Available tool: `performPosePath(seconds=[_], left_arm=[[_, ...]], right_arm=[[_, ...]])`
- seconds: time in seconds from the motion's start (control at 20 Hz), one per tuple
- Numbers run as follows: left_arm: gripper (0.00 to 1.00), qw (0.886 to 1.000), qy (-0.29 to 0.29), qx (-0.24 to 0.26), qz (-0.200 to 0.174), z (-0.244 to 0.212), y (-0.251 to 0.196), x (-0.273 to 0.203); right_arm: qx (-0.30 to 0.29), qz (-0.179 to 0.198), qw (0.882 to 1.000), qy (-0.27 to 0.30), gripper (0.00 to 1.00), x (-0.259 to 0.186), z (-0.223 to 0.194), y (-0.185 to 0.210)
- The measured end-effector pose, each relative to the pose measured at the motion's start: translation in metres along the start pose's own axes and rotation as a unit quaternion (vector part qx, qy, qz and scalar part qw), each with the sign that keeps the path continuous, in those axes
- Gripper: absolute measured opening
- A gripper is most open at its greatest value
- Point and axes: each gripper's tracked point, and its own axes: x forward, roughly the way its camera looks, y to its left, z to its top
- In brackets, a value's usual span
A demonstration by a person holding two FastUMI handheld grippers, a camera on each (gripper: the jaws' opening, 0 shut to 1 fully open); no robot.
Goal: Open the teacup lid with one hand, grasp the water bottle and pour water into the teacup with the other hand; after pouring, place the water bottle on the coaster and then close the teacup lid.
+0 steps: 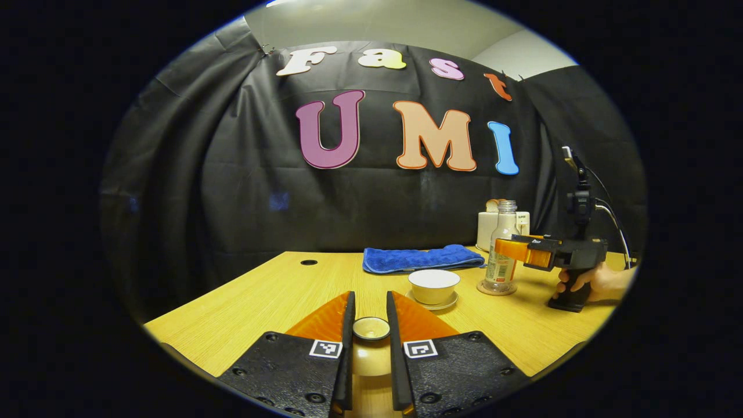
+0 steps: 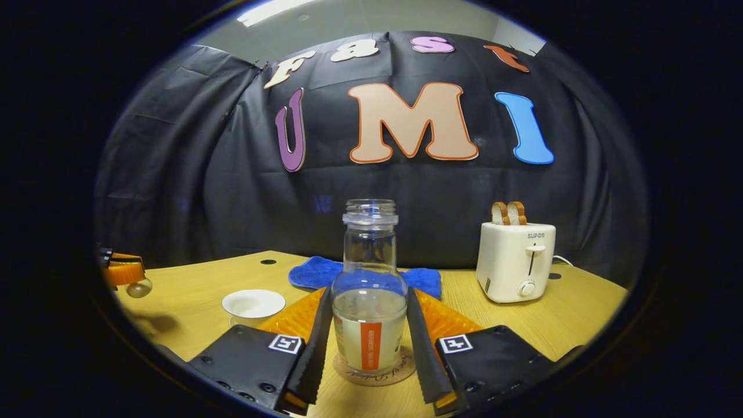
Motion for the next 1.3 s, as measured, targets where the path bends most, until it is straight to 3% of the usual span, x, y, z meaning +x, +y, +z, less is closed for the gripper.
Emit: performPosePath(seconds=[0.3,0.35,0.4,0.45,0.85,1.0,1.1,1.3], left_arm=[[0.24,1.0,0.0,0.0,0.0,0.0,0.001,0.0],[0.24,1.0,0.0,0.0,0.0,0.0,0.001,0.0],[0.24,1.0,0.0,0.0,0.0,0.0,0.001,0.0],[0.24,1.0,0.0,0.0,0.0,0.0,0.001,0.0],[0.24,1.0,0.0,-0.001,-0.028,0.0,-0.016,0.023],[0.24,0.996,-0.001,-0.002,-0.087,-0.001,-0.043,0.051],[0.24,0.994,-0.002,-0.003,-0.112,-0.001,-0.054,0.07],[0.24,0.995,0.0,-0.002,-0.104,-0.001,-0.055,0.101]], right_arm=[[0.01,-0.01,1.0,0.015,0.8,0.001,-0.009,-0.004],[0.007,-0.022,1.0,0.011,0.75,0.001,-0.007,-0.009],[0.009,-0.032,0.999,0.01,0.8,-0.002,-0.004,-0.012],[0.009,-0.036,0.999,0.011,1.0,-0.005,-0.002,-0.013],[0.01,0.011,1.0,0.013,1.0,-0.052,-0.004,-0.007],[0.01,0.026,1.0,0.011,1.0,-0.082,-0.001,-0.017],[0.01,0.025,1.0,0.009,0.99,-0.097,-0.001,-0.031],[0.012,0.002,1.0,0.008,0.95,-0.12,0.001,-0.061]])
